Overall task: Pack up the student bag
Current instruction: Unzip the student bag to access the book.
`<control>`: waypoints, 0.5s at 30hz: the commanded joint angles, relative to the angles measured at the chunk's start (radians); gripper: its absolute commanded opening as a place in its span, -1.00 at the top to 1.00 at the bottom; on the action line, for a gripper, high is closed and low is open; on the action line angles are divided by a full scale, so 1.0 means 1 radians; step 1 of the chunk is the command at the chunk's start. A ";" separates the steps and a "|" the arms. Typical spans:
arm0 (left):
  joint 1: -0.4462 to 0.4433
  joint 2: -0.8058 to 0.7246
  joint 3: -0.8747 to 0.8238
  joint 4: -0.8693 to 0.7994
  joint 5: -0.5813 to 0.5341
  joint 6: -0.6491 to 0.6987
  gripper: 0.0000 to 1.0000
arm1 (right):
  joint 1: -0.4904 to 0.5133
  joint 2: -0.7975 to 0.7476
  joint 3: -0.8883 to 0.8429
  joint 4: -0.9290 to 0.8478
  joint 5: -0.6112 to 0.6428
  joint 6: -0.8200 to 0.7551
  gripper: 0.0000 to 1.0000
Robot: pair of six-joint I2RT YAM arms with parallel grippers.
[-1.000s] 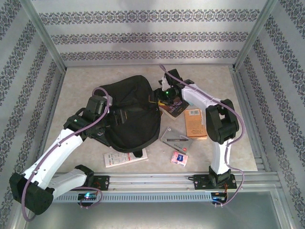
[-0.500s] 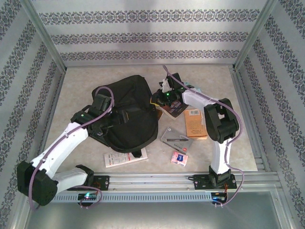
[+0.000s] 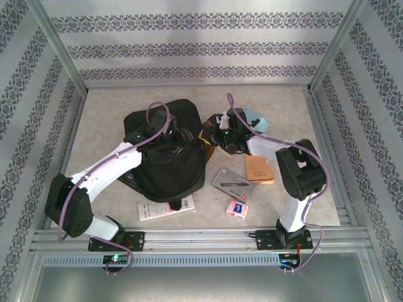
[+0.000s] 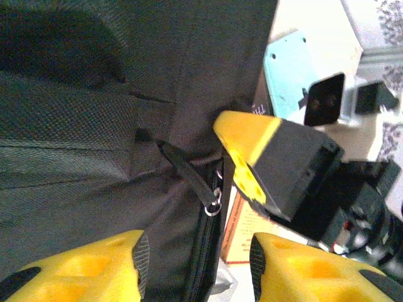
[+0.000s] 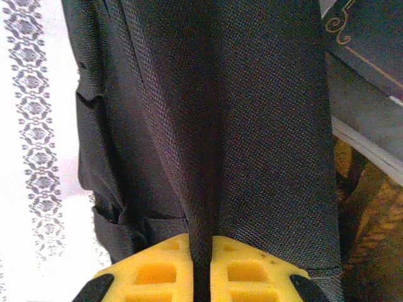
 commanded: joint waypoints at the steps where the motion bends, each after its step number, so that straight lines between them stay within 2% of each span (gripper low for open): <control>1: -0.019 0.015 0.007 0.038 -0.035 -0.174 0.06 | 0.021 -0.067 -0.037 0.202 0.070 0.068 1.00; 7: -0.037 0.056 0.004 0.072 -0.027 -0.256 0.09 | 0.048 -0.101 -0.070 0.230 0.115 0.050 1.00; 15: -0.042 0.047 -0.074 0.121 -0.061 -0.365 0.27 | 0.064 -0.126 -0.112 0.281 0.138 0.064 1.00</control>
